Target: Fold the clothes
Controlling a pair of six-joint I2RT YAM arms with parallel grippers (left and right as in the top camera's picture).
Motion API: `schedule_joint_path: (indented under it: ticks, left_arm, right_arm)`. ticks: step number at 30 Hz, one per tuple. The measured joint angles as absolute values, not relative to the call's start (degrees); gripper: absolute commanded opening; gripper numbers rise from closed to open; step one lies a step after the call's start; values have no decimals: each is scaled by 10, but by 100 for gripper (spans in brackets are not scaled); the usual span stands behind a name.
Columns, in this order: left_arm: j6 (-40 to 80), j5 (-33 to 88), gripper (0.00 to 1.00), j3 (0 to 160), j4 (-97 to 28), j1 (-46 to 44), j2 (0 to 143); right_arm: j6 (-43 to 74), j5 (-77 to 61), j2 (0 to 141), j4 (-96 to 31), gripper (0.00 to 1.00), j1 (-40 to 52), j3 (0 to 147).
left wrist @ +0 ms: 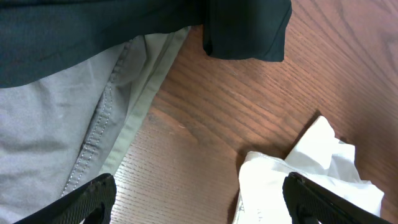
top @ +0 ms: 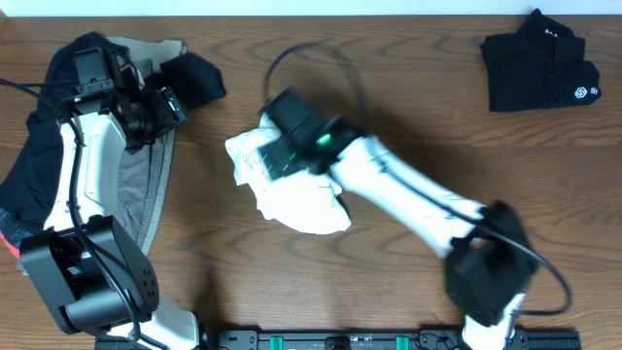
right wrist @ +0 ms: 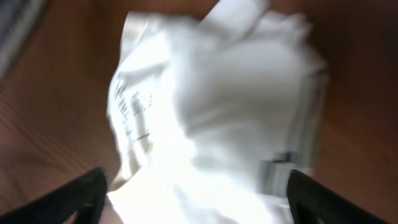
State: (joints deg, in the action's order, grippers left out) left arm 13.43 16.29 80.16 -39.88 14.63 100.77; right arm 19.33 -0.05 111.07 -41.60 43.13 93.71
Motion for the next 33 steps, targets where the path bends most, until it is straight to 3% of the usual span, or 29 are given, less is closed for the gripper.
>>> schedule_joint_path:
  ticks: [2,3,9,16,24,33]
  left_arm:
    - [134,163,87,802,-399,146,1008]
    - [134,163,87,802,-399,146,1008]
    - [134,163,87,802,-399,146,1008]
    - [134,163,87,802,-401,146,1008]
    - [134,163,87,802,-401,146,1008]
    - [134,163,87,802,-401,146,1008]
  right_arm:
    - [186,-25,1096,-420,38,398,945]
    - [183,-42,1094,-426,33,382,947]
    - [132,-192,1115,-437,32,331,946]
    - [114,-307,1180,-428,31,334,946]
    - [117,-333,1239,-435,34,339,944]
    - [209,-293,1292,-398,36,339,949]
